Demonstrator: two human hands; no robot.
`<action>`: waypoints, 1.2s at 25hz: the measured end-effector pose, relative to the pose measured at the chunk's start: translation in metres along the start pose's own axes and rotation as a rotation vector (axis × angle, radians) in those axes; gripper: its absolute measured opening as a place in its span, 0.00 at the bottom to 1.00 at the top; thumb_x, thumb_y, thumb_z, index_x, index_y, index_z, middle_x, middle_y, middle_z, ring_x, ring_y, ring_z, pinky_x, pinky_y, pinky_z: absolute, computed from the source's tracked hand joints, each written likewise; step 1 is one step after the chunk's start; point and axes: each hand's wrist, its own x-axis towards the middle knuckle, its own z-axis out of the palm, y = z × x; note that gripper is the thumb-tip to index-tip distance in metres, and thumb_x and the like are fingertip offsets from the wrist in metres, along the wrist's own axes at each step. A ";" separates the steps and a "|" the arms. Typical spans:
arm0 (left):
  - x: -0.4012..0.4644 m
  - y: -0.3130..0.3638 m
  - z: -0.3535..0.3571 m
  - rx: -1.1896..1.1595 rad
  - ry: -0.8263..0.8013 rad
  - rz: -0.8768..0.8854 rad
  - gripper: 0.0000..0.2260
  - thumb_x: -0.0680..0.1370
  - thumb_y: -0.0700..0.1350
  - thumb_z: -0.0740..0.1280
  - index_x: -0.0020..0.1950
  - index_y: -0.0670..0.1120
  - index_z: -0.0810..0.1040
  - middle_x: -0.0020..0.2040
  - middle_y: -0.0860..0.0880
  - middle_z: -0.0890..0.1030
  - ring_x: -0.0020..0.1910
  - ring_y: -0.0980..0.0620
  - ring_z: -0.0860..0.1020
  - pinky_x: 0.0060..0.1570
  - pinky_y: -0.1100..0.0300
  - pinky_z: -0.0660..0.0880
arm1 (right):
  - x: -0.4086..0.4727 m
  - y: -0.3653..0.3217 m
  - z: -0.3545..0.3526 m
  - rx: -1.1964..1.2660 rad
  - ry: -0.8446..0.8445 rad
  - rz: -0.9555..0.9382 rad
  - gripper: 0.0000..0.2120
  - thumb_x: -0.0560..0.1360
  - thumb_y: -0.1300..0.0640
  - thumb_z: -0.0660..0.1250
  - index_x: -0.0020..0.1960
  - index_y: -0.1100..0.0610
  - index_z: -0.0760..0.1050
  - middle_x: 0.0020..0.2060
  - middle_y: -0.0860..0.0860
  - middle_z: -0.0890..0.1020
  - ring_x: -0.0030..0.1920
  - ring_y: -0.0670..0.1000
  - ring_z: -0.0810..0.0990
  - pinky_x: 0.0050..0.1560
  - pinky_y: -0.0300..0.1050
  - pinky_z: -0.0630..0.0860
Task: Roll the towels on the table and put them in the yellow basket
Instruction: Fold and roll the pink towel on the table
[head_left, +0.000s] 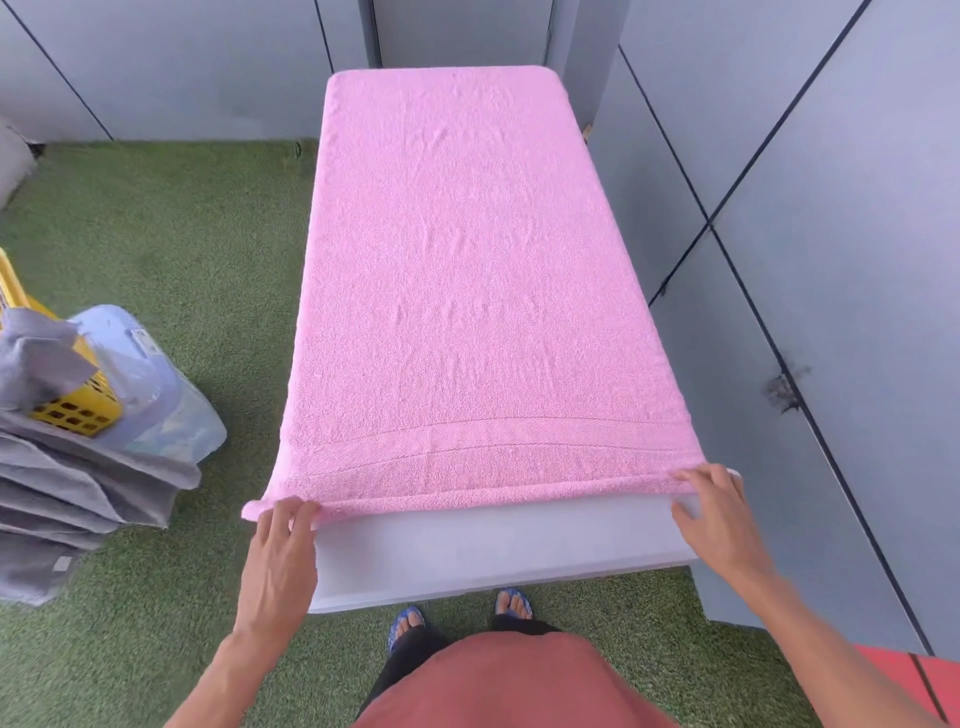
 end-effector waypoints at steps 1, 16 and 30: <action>0.005 0.001 0.000 -0.017 -0.010 -0.043 0.18 0.68 0.25 0.68 0.54 0.39 0.77 0.52 0.41 0.76 0.49 0.39 0.74 0.42 0.47 0.77 | 0.005 -0.001 0.000 0.015 -0.010 0.014 0.13 0.72 0.66 0.68 0.56 0.57 0.78 0.52 0.52 0.75 0.59 0.58 0.69 0.60 0.55 0.70; 0.044 -0.014 -0.025 -0.180 -0.163 -0.206 0.08 0.73 0.34 0.70 0.41 0.47 0.79 0.42 0.49 0.75 0.42 0.48 0.74 0.40 0.56 0.72 | 0.034 0.003 -0.022 0.172 0.015 0.169 0.09 0.70 0.65 0.72 0.41 0.52 0.78 0.40 0.52 0.80 0.42 0.52 0.77 0.44 0.41 0.65; 0.020 -0.001 -0.009 -0.033 -0.093 -0.098 0.11 0.73 0.30 0.66 0.53 0.40 0.78 0.50 0.46 0.78 0.50 0.44 0.75 0.39 0.49 0.78 | 0.016 -0.009 -0.003 -0.034 -0.002 0.030 0.14 0.74 0.73 0.62 0.56 0.65 0.79 0.50 0.58 0.79 0.55 0.60 0.72 0.55 0.55 0.74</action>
